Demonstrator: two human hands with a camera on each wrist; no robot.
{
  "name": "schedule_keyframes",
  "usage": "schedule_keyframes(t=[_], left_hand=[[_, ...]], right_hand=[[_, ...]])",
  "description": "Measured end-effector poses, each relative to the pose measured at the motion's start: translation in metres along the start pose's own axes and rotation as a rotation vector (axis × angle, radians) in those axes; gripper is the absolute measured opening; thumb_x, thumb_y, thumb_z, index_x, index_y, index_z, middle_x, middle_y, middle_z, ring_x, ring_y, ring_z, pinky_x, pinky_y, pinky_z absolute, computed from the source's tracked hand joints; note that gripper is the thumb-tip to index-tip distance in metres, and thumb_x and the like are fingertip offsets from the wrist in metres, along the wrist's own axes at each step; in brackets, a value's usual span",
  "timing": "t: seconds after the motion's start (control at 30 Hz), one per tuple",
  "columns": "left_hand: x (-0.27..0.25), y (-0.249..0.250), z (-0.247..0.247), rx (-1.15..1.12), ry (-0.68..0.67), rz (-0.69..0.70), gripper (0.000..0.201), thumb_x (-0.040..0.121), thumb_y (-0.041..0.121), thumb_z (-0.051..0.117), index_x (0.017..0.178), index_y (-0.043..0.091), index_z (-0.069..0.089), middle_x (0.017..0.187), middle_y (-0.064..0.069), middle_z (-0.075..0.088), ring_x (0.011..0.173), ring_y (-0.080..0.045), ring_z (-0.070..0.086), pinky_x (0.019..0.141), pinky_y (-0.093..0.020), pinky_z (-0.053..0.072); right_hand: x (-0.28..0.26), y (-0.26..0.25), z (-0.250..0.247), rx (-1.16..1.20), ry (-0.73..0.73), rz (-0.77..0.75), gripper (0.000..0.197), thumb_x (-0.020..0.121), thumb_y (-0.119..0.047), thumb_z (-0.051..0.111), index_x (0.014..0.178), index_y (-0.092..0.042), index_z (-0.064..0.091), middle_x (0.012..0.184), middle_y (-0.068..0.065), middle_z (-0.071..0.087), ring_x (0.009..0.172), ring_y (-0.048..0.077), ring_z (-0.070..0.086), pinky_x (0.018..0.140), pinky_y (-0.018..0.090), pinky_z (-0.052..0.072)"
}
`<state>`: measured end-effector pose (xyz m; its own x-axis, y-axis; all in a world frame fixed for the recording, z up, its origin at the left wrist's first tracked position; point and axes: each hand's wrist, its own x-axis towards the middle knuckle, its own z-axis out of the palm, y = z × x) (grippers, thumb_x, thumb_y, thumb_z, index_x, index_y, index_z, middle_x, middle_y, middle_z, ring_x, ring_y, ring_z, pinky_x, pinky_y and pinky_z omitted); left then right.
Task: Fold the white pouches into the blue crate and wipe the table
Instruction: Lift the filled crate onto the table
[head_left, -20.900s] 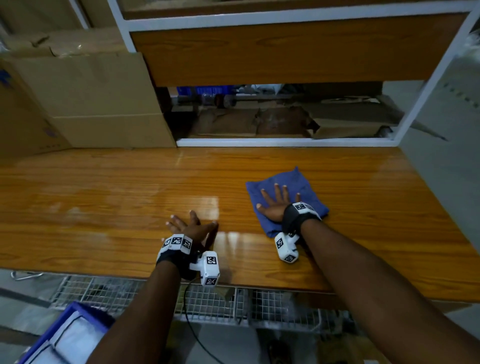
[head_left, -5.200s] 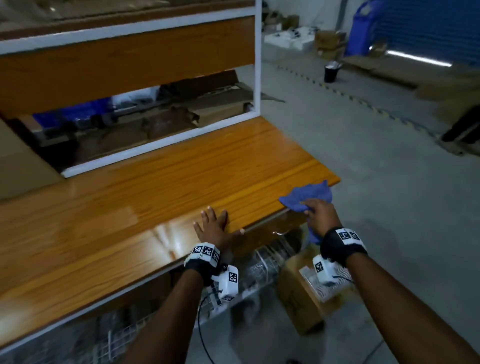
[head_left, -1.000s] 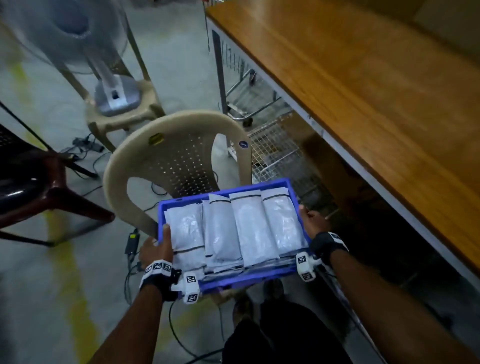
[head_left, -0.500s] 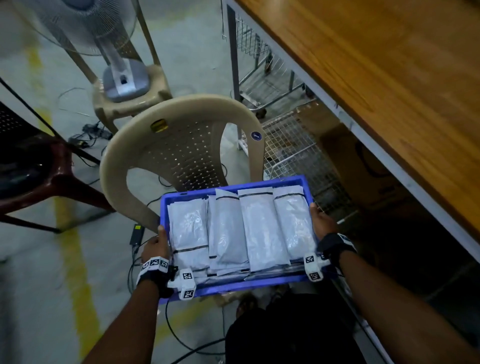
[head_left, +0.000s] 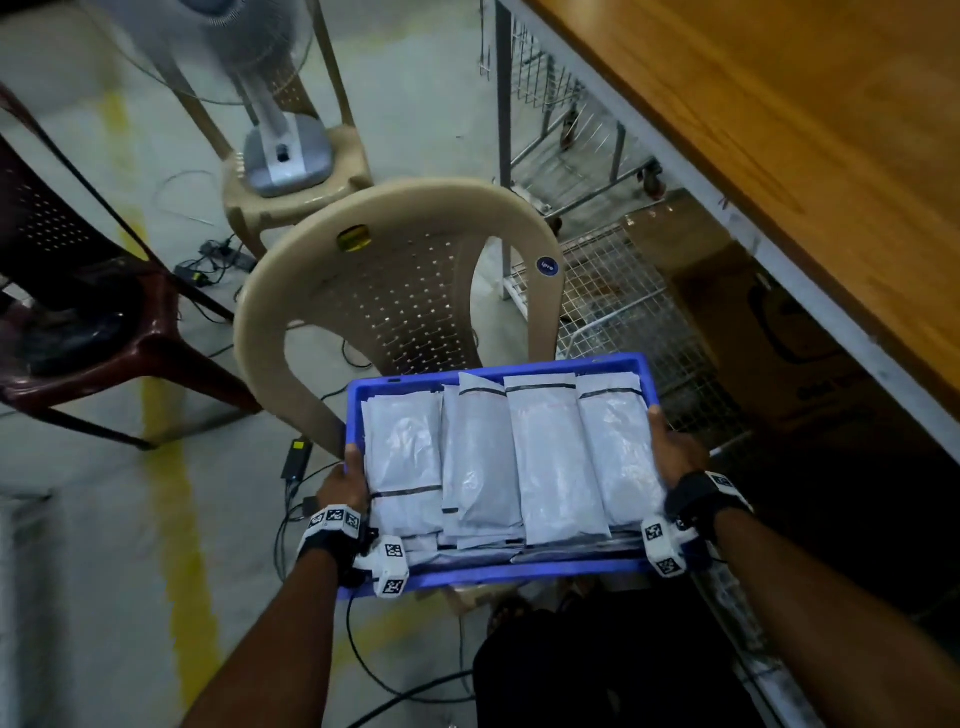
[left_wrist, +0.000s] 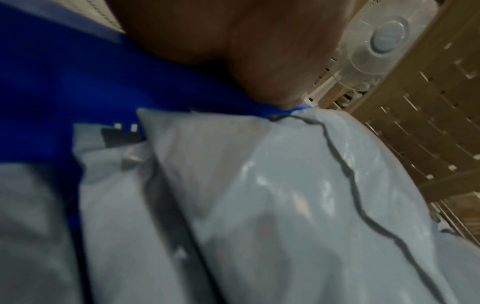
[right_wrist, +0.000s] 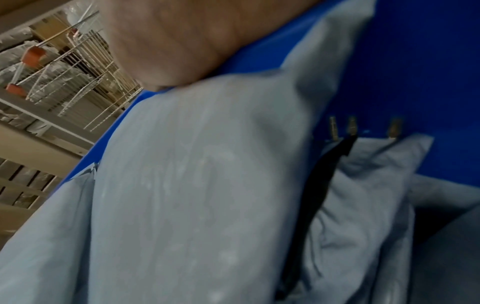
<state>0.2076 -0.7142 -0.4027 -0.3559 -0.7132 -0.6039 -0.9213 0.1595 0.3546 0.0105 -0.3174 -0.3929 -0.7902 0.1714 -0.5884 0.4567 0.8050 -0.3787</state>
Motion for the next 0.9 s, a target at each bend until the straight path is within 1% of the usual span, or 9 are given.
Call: schedule_keyframes(t=[0.07,0.17,0.23,0.33,0.53,0.63,0.7,0.8,0.9], left_hand=[[-0.011,0.001,-0.003,-0.03,0.019,-0.008,0.079,0.1,0.064,0.017,0.118,0.003,0.064,0.124,-0.03,0.06,0.115,-0.04,0.056,0.084,-0.037,0.035],[-0.024,-0.008,-0.009,-0.092,0.047,0.013,0.081,0.097,0.069,0.02,0.099,0.002,0.066,0.1,-0.024,0.062,0.101,-0.04,0.059,0.079,-0.036,0.037],[-0.035,-0.015,-0.018,-0.139,0.079,0.043,0.09,0.089,0.079,0.017,0.087,0.005,0.067,0.096,-0.025,0.065,0.089,-0.037,0.058,0.079,-0.038,0.042],[-0.054,-0.018,-0.038,-0.169,0.08,0.057,0.081,0.097,0.069,0.024,0.104,0.002,0.068,0.112,-0.031,0.064,0.101,-0.041,0.059,0.08,-0.036,0.036],[-0.106,-0.02,-0.087,-0.109,0.069,0.115,0.061,0.102,0.059,0.025,0.098,0.01,0.063,0.094,-0.026,0.058,0.097,-0.038,0.058,0.08,-0.035,0.035],[-0.119,-0.025,-0.103,-0.041,0.049,0.158,0.074,0.101,0.063,0.018,0.11,0.007,0.065,0.109,-0.031,0.064,0.102,-0.042,0.06,0.086,-0.041,0.041],[-0.12,-0.033,-0.107,-0.009,0.044,0.191,0.076,0.099,0.065,0.015,0.114,0.009,0.064,0.112,-0.032,0.064,0.105,-0.044,0.061,0.083,-0.04,0.04],[-0.13,-0.042,-0.115,0.015,0.077,0.228,0.085,0.095,0.072,0.011,0.109,0.007,0.065,0.109,-0.031,0.065,0.102,-0.044,0.061,0.083,-0.042,0.041],[-0.158,-0.044,-0.128,-0.002,0.091,0.249,0.088,0.096,0.071,0.012,0.099,0.004,0.068,0.107,-0.034,0.065,0.1,-0.044,0.061,0.083,-0.043,0.042]], right_hand=[[-0.005,0.002,-0.001,-0.015,0.021,-0.013,0.087,0.094,-0.071,0.015,0.085,-0.002,0.067,0.107,0.032,0.064,0.089,0.037,0.059,0.083,0.04,0.044],[-0.019,0.007,-0.006,-0.022,0.039,0.001,0.089,0.092,-0.075,0.015,0.092,-0.005,0.069,0.11,0.031,0.063,0.098,0.039,0.06,0.085,0.038,0.043],[-0.033,0.008,-0.012,0.007,0.035,0.008,0.09,0.089,-0.078,0.015,0.095,-0.006,0.07,0.111,0.03,0.064,0.102,0.039,0.061,0.088,0.039,0.044],[-0.061,0.005,-0.027,0.079,0.029,0.036,0.085,0.089,-0.079,0.021,0.083,-0.006,0.066,0.105,0.027,0.064,0.102,0.037,0.062,0.084,0.036,0.041],[-0.123,0.01,-0.06,0.2,0.011,0.035,0.08,0.092,-0.073,0.027,0.08,-0.002,0.062,0.108,0.03,0.064,0.101,0.038,0.062,0.088,0.038,0.045],[-0.152,0.015,-0.074,0.195,0.017,0.021,0.079,0.095,-0.069,0.028,0.09,0.0,0.067,0.111,0.031,0.063,0.104,0.039,0.061,0.093,0.041,0.046],[-0.169,0.018,-0.082,0.171,0.006,0.003,0.082,0.095,-0.068,0.026,0.102,0.001,0.069,0.119,0.031,0.061,0.111,0.041,0.059,0.096,0.041,0.044],[-0.188,0.026,-0.094,0.163,0.002,-0.013,0.083,0.096,-0.067,0.027,0.113,0.004,0.067,0.126,0.03,0.059,0.117,0.041,0.056,0.098,0.038,0.041],[-0.21,0.034,-0.107,0.206,0.017,-0.043,0.078,0.098,-0.061,0.032,0.112,0.008,0.065,0.123,0.031,0.06,0.115,0.039,0.058,0.091,0.035,0.041]])
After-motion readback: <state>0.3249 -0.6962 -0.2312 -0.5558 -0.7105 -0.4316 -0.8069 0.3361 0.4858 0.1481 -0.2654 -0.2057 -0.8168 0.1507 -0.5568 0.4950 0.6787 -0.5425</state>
